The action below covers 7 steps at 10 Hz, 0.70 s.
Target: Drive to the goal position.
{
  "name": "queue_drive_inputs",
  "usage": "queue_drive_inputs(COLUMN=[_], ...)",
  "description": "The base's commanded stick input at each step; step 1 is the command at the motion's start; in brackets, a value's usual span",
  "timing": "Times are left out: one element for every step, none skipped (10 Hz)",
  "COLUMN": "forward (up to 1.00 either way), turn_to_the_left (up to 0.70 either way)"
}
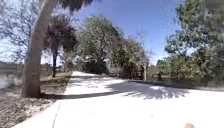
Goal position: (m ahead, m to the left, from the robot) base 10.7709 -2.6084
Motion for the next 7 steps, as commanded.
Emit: queue_drive_inputs(forward=[0.85, 0.85, 0.85, 0.85, 0.85, 0.85, 0.85], turn_to_the_left=[0.0, 0.0, 0.23, 0.34, 0.34, 0.34, 0.34])
